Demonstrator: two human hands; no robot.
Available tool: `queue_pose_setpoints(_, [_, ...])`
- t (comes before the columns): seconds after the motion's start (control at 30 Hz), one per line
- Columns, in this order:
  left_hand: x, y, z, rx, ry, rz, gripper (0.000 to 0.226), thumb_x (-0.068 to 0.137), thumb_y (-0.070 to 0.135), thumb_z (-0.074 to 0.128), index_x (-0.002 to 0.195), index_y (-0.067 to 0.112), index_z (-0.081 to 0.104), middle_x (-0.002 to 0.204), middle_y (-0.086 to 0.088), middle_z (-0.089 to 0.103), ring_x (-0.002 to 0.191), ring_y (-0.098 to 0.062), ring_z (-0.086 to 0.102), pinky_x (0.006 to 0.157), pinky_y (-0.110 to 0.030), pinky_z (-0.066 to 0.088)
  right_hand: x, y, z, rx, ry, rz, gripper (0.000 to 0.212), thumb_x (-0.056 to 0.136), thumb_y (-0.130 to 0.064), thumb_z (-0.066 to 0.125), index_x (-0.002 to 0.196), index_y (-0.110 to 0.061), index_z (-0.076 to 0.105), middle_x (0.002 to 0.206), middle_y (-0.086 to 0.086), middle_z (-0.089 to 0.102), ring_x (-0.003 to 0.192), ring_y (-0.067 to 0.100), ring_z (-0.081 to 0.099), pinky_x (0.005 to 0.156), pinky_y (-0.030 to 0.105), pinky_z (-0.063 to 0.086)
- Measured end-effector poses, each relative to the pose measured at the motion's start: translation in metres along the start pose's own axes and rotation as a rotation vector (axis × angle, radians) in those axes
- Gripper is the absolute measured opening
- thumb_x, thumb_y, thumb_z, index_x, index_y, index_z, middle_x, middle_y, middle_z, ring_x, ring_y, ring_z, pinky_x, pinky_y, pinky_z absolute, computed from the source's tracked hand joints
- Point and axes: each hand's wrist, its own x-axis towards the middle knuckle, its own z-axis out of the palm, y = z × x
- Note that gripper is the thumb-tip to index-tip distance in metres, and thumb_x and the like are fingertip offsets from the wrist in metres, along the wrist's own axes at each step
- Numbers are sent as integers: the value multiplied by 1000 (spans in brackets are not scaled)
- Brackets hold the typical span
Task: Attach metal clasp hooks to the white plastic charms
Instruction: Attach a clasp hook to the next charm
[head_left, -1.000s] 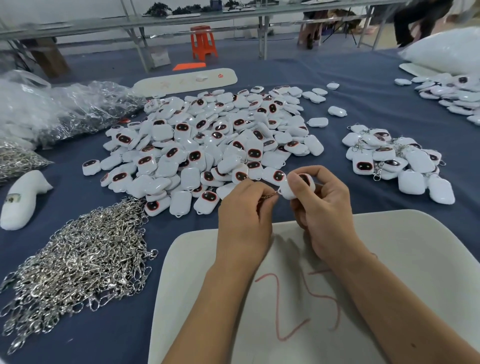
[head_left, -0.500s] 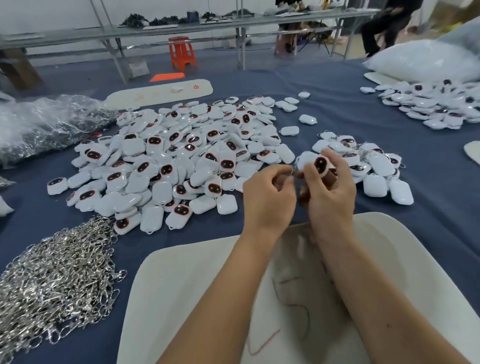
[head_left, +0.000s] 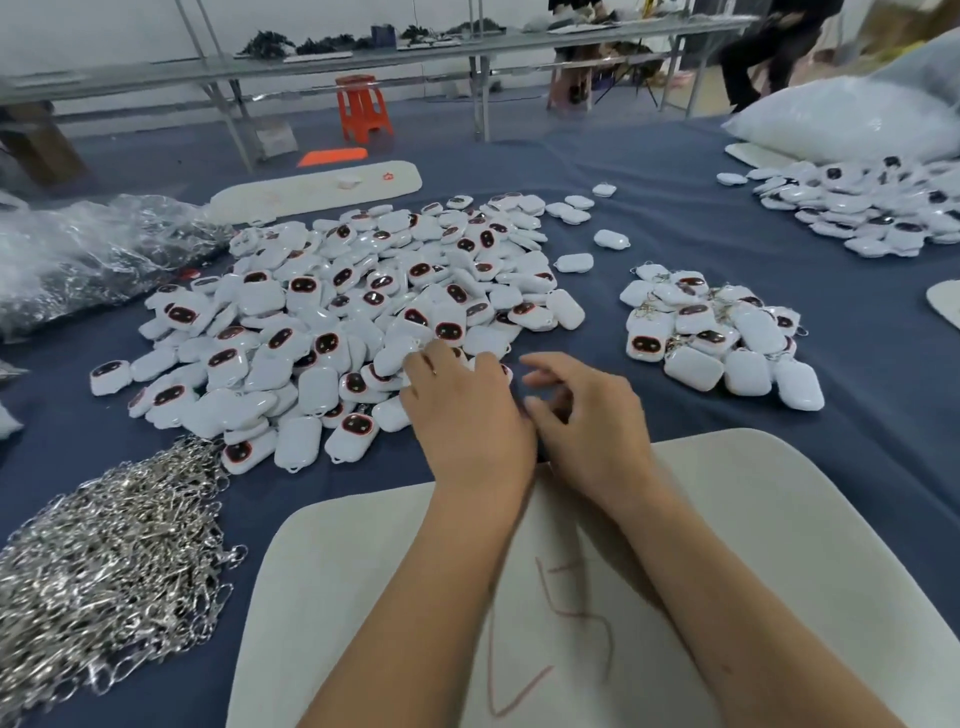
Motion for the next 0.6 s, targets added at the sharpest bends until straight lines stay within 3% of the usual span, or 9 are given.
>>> queue_pose_setpoints(0.1, [-1, -22, -1, 37, -75, -23, 21, 96, 27, 54, 116, 23, 59, 128, -9, 45, 119, -32, 42, 86, -37, 40, -7, -11, 12, -152, -233, -289, 39, 87, 2, 63, 119, -16, 74, 125, -2, 71, 109, 24, 54, 97, 38, 43])
queue_pose_setpoints(0.23, [3, -40, -12, 15, -134, 90, 21, 95, 14, 49, 112, 17, 61, 117, -9, 59, 106, -29, 55, 80, -32, 36, -11, -22, 25, -203, -309, -352, 36, 89, 6, 53, 117, -7, 73, 135, 3, 66, 114, 35, 52, 95, 46, 47])
queue_pose_setpoints(0.33, [5, -48, -23, -203, -152, 117, 14, 84, 13, 59, 95, 16, 66, 93, -5, 70, 89, -25, 63, 76, -34, 47, -11, -26, 24, -150, -338, -324, 43, 82, 7, 59, 120, -7, 72, 140, 5, 63, 117, 36, 56, 96, 46, 49])
queue_pose_setpoints(0.47, [-3, -58, -29, -639, -244, -14, 7, 77, 21, 70, 83, 23, 66, 75, 8, 68, 74, -9, 64, 67, -26, 50, -11, -27, 17, -30, -272, -283, 38, 74, -7, 68, 110, -14, 77, 121, 1, 66, 110, 24, 63, 91, 42, 53])
queue_pose_setpoints(0.6, [-12, -78, -24, -772, -331, 29, 15, 82, 34, 79, 92, 25, 72, 85, 11, 72, 77, 1, 66, 67, -11, 48, -15, -22, 18, -35, -216, -281, 12, 86, -17, 74, 97, -20, 75, 106, -6, 59, 94, 12, 58, 81, 29, 50])
